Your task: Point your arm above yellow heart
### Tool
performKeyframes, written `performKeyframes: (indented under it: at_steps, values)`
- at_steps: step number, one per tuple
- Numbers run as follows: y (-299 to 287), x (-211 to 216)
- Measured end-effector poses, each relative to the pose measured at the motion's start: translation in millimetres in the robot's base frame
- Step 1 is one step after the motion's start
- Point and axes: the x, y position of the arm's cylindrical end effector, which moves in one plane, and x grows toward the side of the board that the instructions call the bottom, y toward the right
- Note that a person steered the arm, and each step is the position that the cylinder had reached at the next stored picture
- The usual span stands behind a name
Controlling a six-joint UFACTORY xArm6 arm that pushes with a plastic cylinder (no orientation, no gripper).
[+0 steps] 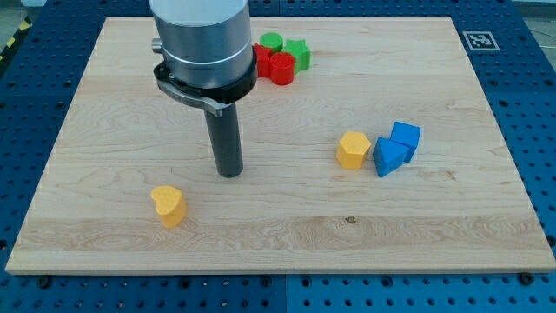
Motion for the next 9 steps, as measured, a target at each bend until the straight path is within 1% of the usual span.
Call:
performKeyframes:
  at_steps: [4, 6, 9]
  values:
    - [-6, -4]
    - [-37, -5]
    - [-51, -5]
